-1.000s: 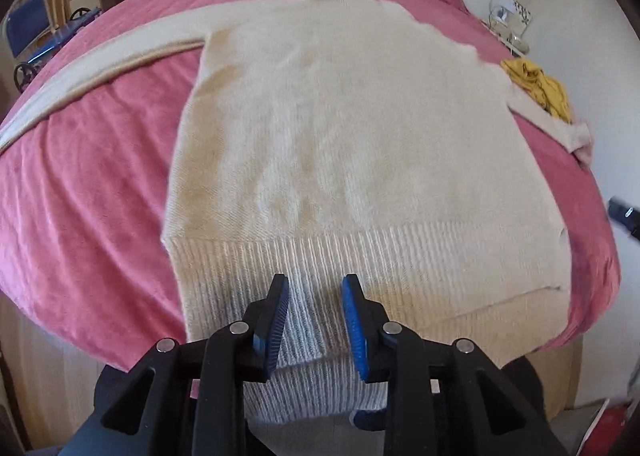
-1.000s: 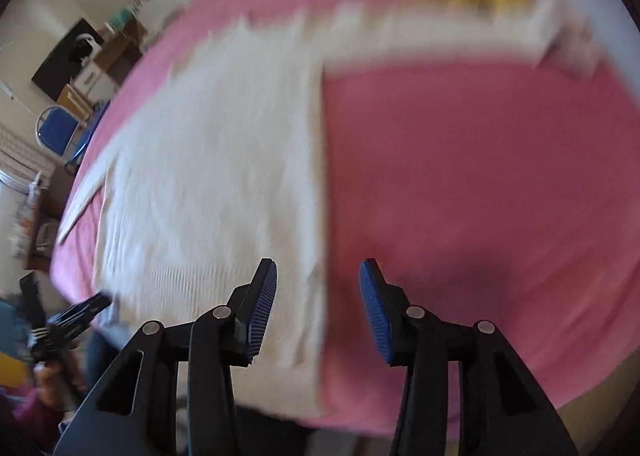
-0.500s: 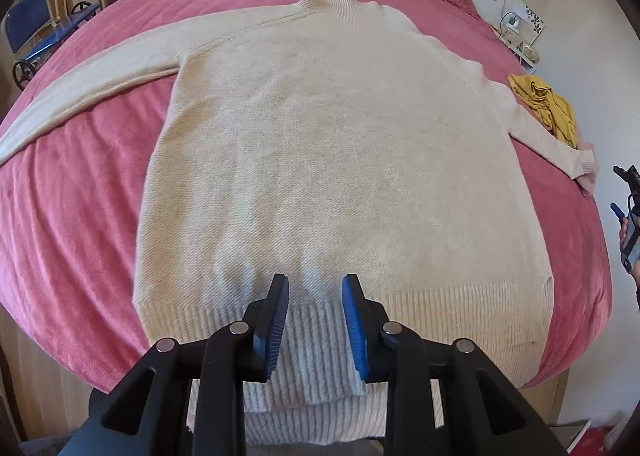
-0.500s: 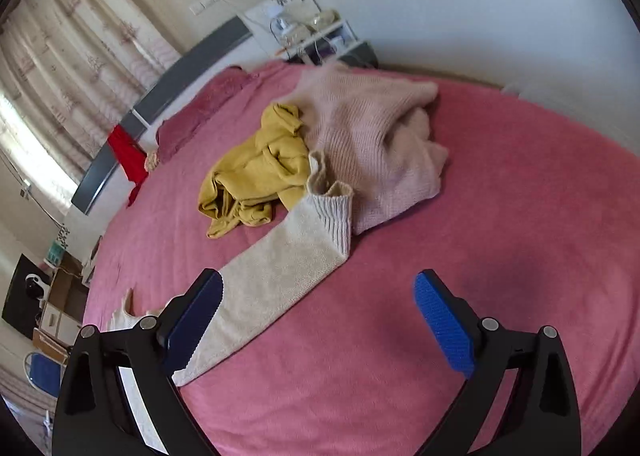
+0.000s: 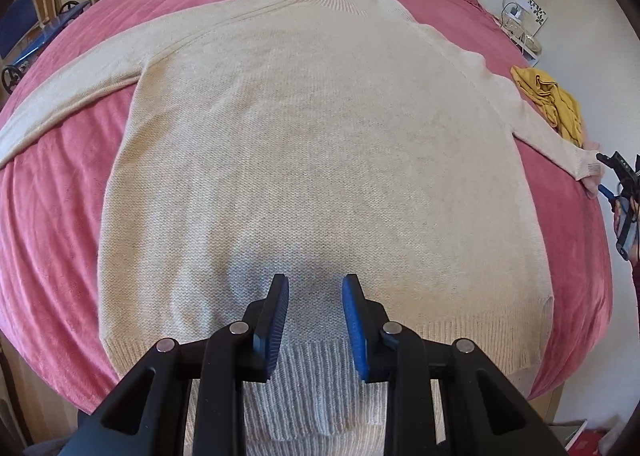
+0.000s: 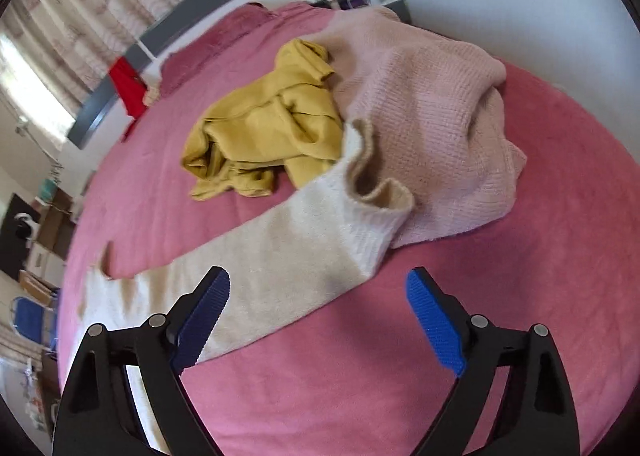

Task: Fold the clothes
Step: 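Grasp the sleeve cuff with the right gripper and lift it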

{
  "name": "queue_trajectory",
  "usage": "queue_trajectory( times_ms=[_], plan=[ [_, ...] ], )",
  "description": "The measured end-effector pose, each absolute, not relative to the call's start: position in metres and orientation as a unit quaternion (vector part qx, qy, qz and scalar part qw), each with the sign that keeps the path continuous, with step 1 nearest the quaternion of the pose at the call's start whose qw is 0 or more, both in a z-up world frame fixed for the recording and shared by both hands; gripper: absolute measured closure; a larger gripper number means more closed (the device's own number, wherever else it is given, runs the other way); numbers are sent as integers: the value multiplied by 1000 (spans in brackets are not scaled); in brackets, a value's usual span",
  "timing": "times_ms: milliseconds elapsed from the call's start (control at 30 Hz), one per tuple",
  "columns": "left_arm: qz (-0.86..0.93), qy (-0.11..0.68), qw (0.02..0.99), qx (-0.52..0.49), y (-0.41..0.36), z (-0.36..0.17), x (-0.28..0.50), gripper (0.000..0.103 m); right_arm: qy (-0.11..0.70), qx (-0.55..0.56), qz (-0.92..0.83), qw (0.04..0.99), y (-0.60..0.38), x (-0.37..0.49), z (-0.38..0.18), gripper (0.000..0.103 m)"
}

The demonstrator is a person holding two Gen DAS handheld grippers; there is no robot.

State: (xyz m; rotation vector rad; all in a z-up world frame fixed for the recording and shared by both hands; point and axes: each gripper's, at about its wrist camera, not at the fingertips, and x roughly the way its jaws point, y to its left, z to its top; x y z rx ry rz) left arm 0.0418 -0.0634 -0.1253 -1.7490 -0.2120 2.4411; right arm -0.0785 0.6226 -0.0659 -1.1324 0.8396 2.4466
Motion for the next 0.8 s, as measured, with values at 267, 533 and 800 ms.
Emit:
queue_trajectory(
  times_ms=[267,533,800],
  plan=[
    [803,-61,75,-588,-55,-128,42,75,290,-401,850,182,640,-86,-73,24],
    [802,-51,89,-588,-47,-127,40,75,241,-441,838,214,648,-94,-80,99],
    [802,-54,108,-585,-44,-126,40,75,232,-414,868,145,613,-96,-50,99]
  ],
)
